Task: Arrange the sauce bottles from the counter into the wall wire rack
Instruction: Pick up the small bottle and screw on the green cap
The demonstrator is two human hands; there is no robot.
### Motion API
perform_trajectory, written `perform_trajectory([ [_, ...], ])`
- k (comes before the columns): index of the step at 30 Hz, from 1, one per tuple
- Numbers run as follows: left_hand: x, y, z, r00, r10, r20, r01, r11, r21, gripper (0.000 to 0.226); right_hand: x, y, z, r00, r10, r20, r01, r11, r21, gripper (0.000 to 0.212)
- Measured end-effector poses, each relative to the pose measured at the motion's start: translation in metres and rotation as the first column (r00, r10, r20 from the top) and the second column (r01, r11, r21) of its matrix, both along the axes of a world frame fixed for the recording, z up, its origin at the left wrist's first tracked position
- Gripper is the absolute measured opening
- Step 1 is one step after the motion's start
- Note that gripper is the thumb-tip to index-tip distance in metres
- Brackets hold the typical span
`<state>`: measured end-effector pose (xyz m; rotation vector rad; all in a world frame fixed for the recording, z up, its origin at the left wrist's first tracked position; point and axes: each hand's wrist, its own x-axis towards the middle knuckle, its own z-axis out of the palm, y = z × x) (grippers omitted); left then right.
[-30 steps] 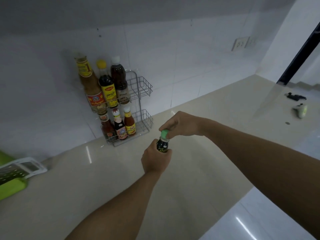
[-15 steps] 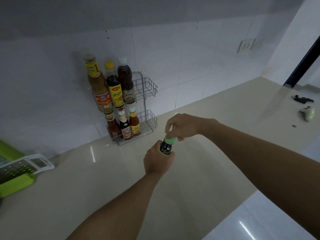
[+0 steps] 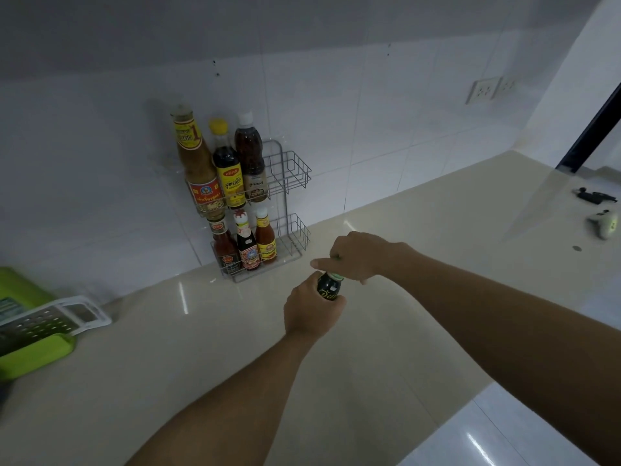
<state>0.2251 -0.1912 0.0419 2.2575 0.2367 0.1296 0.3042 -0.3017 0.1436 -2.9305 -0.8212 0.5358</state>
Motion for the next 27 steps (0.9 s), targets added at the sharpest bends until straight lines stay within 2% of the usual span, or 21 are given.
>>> perform_trajectory([
  [2, 0.003, 0.002, 0.002, 1.000, -0.024, -0.001, 0.024, 0.999, -0.040, 0.017, 0.000, -0.003, 0.003, 0.996, 0.067, 0.059, -0.070, 0.996, 0.060, 0.067],
  [4, 0.006, 0.002, 0.007, 0.999, -0.018, 0.028, 0.019, 0.999, -0.035, 0.017, -0.002, -0.003, 0.002, 0.977, 0.096, 0.192, -0.112, 0.991, 0.077, 0.058],
  [6, 0.007, 0.000, 0.011, 0.996, 0.048, 0.069, -0.051, 0.998, 0.045, 0.018, -0.006, 0.006, -0.005, 0.934, 0.081, 0.349, -0.083, 0.997, -0.010, 0.045],
  [7, 0.006, -0.002, 0.010, 0.994, 0.078, 0.077, -0.084, 0.994, 0.066, 0.017, -0.008, 0.012, -0.010, 0.929, 0.067, 0.364, -0.049, 0.997, -0.060, 0.039],
  [9, 0.002, -0.004, 0.001, 0.997, 0.071, 0.035, -0.072, 0.997, 0.004, 0.017, -0.007, 0.015, -0.013, 0.964, 0.011, 0.267, 0.014, 0.996, -0.094, 0.046],
  [11, 0.002, -0.002, -0.006, 1.000, 0.011, -0.009, -0.012, 0.993, -0.116, 0.017, -0.002, 0.009, -0.014, 0.994, -0.038, 0.103, 0.036, 0.999, 0.022, 0.064],
  [12, 0.004, 0.001, -0.007, 1.000, -0.001, -0.011, 0.000, 0.990, -0.139, 0.017, -0.001, 0.006, -0.015, 0.997, -0.014, 0.071, 0.007, 0.996, 0.089, 0.066],
  [15, 0.011, 0.009, -0.005, 0.999, 0.037, 0.021, -0.036, 0.997, -0.072, 0.015, -0.001, 0.008, -0.024, 0.991, -0.002, 0.133, -0.021, 0.984, 0.175, 0.052],
  [18, 0.012, 0.006, -0.005, 0.993, 0.093, 0.066, -0.094, 0.996, 0.004, 0.017, 0.005, 0.018, -0.040, 0.975, -0.105, 0.198, 0.070, 0.982, 0.174, 0.046],
  [20, 0.012, 0.006, -0.009, 0.991, 0.126, 0.051, -0.126, 0.992, 0.007, 0.018, 0.008, 0.022, -0.044, 0.979, -0.139, 0.151, 0.111, 0.978, 0.177, 0.049],
  [23, 0.015, 0.010, -0.016, 0.992, 0.124, 0.031, -0.124, 0.992, 0.017, 0.016, 0.011, 0.025, -0.045, 0.992, -0.076, 0.101, 0.065, 0.991, 0.114, 0.052],
  [25, 0.019, 0.015, -0.019, 0.993, 0.115, 0.014, -0.114, 0.992, -0.045, 0.016, 0.013, 0.029, -0.046, 0.989, -0.143, 0.034, 0.133, 0.970, 0.205, 0.058],
  [27, 0.025, 0.020, -0.023, 0.994, 0.112, 0.004, -0.110, 0.981, -0.159, 0.025, 0.016, 0.032, -0.050, 0.976, -0.205, -0.079, 0.219, 0.904, 0.366, 0.062],
])
